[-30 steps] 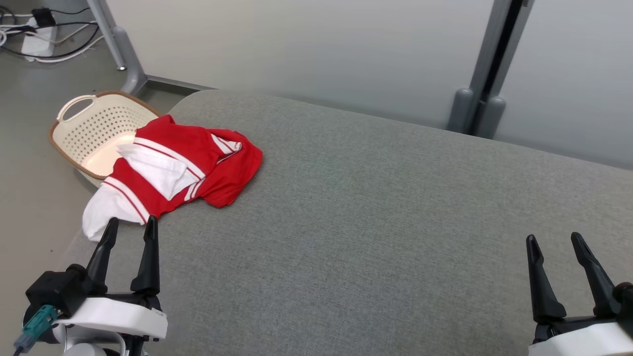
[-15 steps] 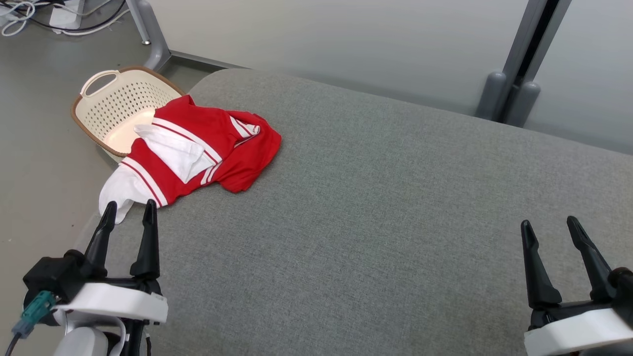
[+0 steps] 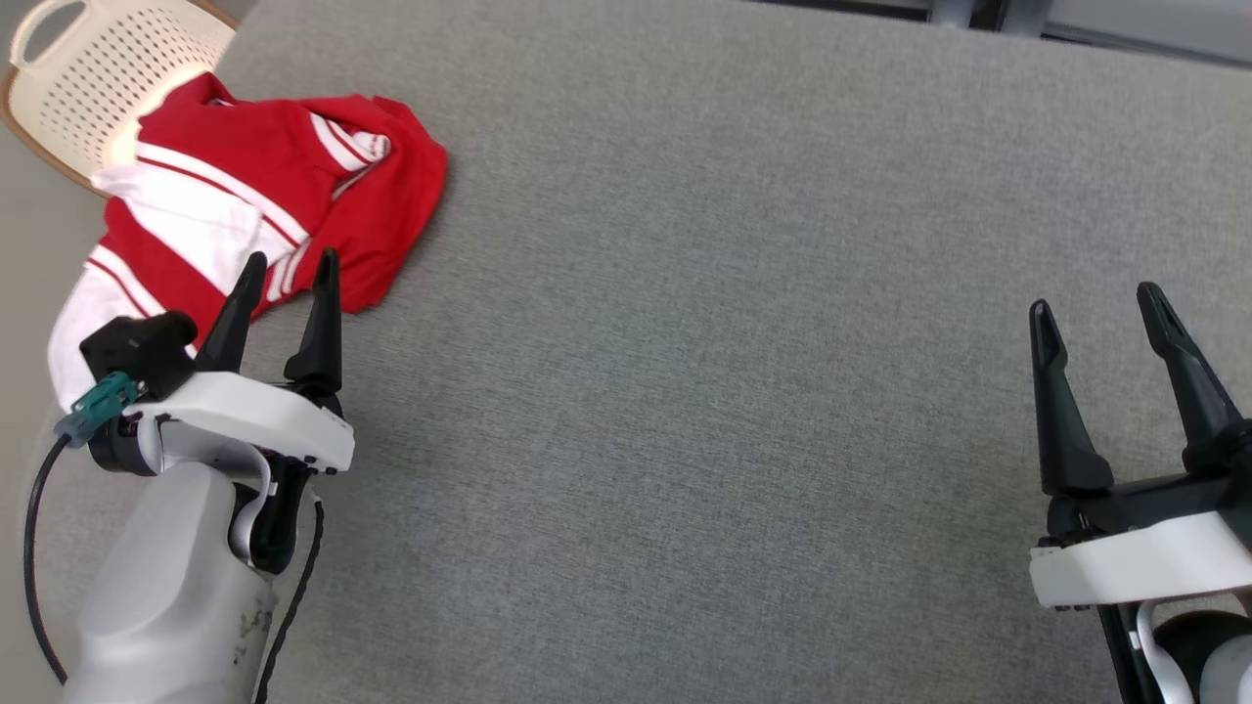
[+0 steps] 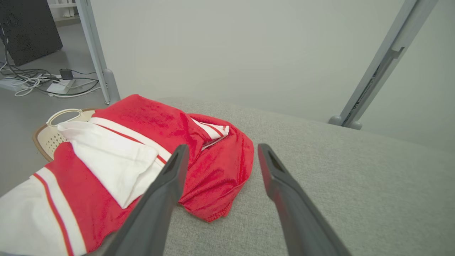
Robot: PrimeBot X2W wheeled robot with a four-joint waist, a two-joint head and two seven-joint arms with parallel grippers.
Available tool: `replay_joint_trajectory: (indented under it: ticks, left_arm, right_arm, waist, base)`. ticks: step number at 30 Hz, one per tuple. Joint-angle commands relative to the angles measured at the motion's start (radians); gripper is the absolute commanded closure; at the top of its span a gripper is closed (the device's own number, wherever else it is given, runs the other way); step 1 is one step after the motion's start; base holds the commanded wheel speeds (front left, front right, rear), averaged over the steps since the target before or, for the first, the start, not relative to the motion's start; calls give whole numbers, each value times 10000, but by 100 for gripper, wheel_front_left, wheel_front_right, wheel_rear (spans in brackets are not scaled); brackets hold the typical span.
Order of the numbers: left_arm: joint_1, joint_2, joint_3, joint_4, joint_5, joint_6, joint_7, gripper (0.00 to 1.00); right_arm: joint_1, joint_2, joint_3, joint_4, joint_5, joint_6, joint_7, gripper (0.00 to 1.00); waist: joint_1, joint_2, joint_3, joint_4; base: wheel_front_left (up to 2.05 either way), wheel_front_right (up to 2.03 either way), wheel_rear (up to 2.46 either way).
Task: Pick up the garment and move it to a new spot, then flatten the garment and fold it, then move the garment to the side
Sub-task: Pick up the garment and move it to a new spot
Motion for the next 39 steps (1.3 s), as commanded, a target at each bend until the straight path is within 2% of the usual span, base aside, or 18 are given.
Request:
replay_joint_trajectory:
  ticks: [1, 6, 11, 13, 14, 18, 23, 26, 32, 35, 39]
  left_arm:
    - [-446, 189, -360, 541, -318, -7, -11, 0]
    - [-1548, 389, -1499, 2443, -1549, -11, 3, 0]
    - [-2208, 562, -2024, 3918, -2568, -10, 70, 0]
    - [-2383, 652, -2063, 4239, -2883, -7, 56, 96]
    - [-2446, 701, -2058, 4353, -2980, -7, 35, 100]
    - [-2611, 866, -1938, 4338, -3139, -7, 6, 100]
    - [-2178, 1117, -463, 3189, -2518, -8, -8, 100]
    - [-1708, 970, 781, 2220, -1766, -8, -11, 100]
    - [-333, 247, 2819, -126, 168, -10, -11, 100]
    - [386, -52, 3233, -1345, 1019, -10, -13, 100]
    - [1481, -274, 3265, -2779, 1837, -10, -14, 100]
  right_arm:
    - [-250, -23, 18, -30, -25, -4, -26, 0]
    - [-575, -23, 125, 91, -69, -4, -206, 0]
    - [-735, -22, 128, 269, -5, -4, -364, 0]
    - [-773, -22, 102, 314, 22, -4, -438, 0]
    - [-778, -22, 73, 339, 55, -4, -452, 0]
    - [-737, -22, -10, 424, 83, -4, -534, 0]
    - [-587, -22, -140, 580, 208, -4, -650, 0]
    - [-493, -22, -181, 662, 294, -4, -720, 0]
    - [-256, -22, -180, 897, 508, -4, -818, 0]
    - [-108, -22, -187, 992, 665, -4, -887, 0]
    - [162, -20, -171, 1205, 901, -4, -1025, 0]
  waist:
    - [0, 0, 991, -575]
    - [0, 0, 1423, -816]
    - [0, 0, 1525, -975]
    - [0, 0, 1529, -1017]
    - [0, 0, 1516, -1029]
    - [0, 0, 1451, -1020]
    - [0, 0, 1109, -949]
    - [0, 0, 796, -896]
    - [0, 0, -17, -894]
    - [0, 0, -426, -972]
    - [0, 0, -994, -1111]
  base:
    - [0, 0, 0]
    - [0, 0, 0]
    - [0, 0, 0]
    - [0, 0, 0]
    - [0, 0, 0]
    - [0, 0, 0]
    - [0, 0, 0]
    - [0, 0, 0]
    - [0, 0, 0]
    - [0, 0, 0]
    - [0, 0, 0]
